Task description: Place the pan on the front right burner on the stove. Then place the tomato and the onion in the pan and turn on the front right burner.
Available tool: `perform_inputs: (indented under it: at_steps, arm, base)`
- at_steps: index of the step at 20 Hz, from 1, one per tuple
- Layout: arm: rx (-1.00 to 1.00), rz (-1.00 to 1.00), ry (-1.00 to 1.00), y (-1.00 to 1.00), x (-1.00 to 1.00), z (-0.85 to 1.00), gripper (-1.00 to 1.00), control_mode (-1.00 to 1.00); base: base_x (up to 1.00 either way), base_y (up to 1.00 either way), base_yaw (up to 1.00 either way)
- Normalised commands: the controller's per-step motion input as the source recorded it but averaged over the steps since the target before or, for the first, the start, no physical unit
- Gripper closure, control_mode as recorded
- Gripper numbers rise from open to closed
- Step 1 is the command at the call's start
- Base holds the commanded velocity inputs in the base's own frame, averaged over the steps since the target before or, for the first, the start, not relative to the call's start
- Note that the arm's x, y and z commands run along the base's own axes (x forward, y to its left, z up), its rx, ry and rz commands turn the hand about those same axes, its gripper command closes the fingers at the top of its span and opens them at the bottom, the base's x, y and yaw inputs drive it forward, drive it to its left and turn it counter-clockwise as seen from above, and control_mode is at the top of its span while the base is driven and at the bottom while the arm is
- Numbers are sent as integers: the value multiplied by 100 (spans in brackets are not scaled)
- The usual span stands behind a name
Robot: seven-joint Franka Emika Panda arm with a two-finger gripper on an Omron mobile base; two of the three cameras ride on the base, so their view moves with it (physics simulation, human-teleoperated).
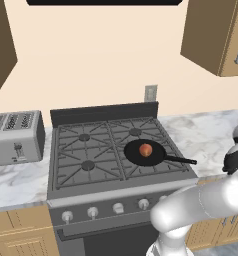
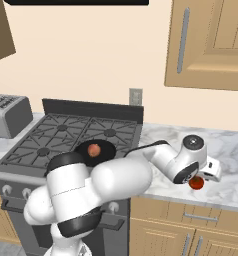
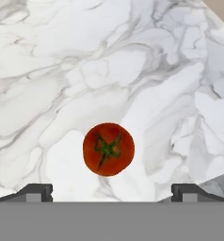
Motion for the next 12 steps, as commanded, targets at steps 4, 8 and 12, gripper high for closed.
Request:
perform_inputs:
  at_steps: [4, 8, 12]
  arm:
    - [0, 0, 0, 0, 14, 0, -100, -100]
    - [0, 0, 0, 0, 8, -10, -100, -100]
    - [0, 0, 0, 0, 4, -19, -100, -100]
  base:
    - [0, 0, 0]
    - [0, 0, 0]
    - [0, 0, 0]
